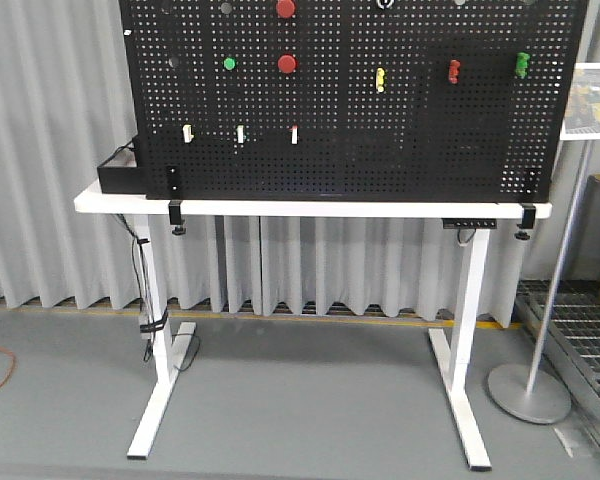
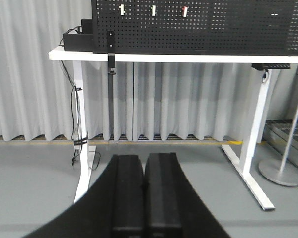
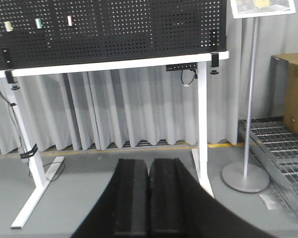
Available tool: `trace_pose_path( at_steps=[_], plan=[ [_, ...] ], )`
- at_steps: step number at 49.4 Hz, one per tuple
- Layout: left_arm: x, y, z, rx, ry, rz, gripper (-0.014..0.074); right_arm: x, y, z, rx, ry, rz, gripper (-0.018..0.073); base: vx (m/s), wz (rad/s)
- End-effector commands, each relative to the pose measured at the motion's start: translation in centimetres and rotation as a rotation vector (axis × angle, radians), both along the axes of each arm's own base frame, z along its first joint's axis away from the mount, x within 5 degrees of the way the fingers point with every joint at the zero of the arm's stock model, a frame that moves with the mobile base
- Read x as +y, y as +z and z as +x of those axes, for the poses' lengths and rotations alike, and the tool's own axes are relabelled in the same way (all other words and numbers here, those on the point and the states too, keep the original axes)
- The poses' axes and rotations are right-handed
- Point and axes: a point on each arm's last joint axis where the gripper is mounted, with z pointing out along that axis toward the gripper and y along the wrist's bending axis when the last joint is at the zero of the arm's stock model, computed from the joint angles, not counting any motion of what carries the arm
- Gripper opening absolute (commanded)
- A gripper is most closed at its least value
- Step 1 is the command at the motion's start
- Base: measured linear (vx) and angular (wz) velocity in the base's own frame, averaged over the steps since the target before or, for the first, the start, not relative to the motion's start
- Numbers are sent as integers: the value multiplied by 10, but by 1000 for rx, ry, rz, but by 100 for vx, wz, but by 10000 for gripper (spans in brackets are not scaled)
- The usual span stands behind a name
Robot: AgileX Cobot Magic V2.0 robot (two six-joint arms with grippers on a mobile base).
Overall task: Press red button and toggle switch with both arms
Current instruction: 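Drive the base forward toward the black pegboard with buttons and switches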
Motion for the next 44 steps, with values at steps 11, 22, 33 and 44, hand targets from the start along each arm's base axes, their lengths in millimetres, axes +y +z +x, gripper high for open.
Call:
trace_pose_path(
  at_steps=[11,22,33,44],
  plan=[
    [1,-4,1,-49,8,-11,2,0,5,-1,-88,-5,-11,-3,48,-2],
    [1,-4,1,-49,8,-11,2,0,5,-1,-88,-5,-11,-3,47,-4],
    [1,-4,1,-49,8,-11,2,0,5,-1,-88,-5,-11,-3,46,-4],
    [1,-4,1,-49,8,-11,2,0,5,-1,-88,-5,-11,-3,45,0]
  ],
)
